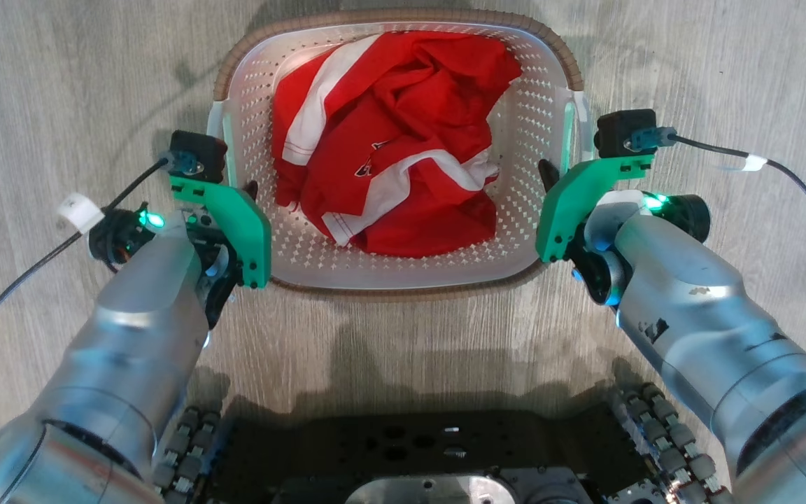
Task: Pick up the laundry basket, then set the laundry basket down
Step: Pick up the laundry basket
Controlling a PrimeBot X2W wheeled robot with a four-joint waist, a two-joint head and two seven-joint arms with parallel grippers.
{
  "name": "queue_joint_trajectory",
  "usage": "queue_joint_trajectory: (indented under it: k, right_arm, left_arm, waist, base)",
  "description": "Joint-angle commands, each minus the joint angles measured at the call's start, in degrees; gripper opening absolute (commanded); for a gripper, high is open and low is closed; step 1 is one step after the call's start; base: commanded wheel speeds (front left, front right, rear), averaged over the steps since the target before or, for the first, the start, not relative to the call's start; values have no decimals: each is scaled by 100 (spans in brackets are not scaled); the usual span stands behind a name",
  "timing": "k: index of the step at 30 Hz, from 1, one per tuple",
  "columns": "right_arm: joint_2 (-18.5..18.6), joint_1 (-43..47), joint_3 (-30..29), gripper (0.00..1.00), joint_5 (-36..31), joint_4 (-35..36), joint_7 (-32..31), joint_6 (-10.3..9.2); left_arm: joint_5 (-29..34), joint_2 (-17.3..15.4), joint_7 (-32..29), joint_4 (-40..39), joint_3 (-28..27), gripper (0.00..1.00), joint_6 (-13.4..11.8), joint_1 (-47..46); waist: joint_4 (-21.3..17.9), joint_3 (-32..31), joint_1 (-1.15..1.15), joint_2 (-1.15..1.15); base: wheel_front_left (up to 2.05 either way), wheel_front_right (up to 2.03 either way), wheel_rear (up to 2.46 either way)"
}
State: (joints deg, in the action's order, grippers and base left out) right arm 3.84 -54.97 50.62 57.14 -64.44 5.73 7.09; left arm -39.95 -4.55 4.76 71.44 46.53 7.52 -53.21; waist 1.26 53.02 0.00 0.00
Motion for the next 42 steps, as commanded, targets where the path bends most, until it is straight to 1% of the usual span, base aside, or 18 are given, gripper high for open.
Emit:
queue_joint_trajectory:
  k: [1, 9, 18, 29, 36, 42]
  right_arm:
    - [-96, 235, 145, 0, 49, -33, 7, 40]
    - [-96, 257, 388, 0, 329, -41, -22, 40]
    - [-96, 329, 702, 0, 658, 71, -191, 40]
    - [-96, 384, 1083, 0, 878, 57, -370, 40]
    - [-96, 539, 1383, 0, 1012, 79, -933, 40]
    - [-96, 667, 1626, 0, 1007, 142, -1174, 40]
  left_arm:
    - [-19, -162, -2, -61, 51, 0, -3, 91]
    - [-204, -249, -6, -204, 430, 0, -3, 129]
    - [-375, -394, -116, -348, 985, 0, -3, 206]
    - [-741, -595, -240, -491, 1518, 0, -3, 404]
    - [-962, -727, -499, -709, 1964, 0, -3, 597]
    - [-1193, -873, -722, -994, 2306, 0, -3, 780]
  waist:
    - [0, 2, 0, 0]
    - [-22, -59, 0, 0]
    - [-105, -356, 0, 0]
    - [-199, -968, 0, 0]
    - [-196, -1487, 0, 0]
    - [-198, -2000, 0, 0]
  base:
    - [0, 0, 0]
    - [0, 0, 0]
    - [0, 0, 0]
    - [0, 0, 0]
    - [0, 0, 0]
    - [0, 0, 0]
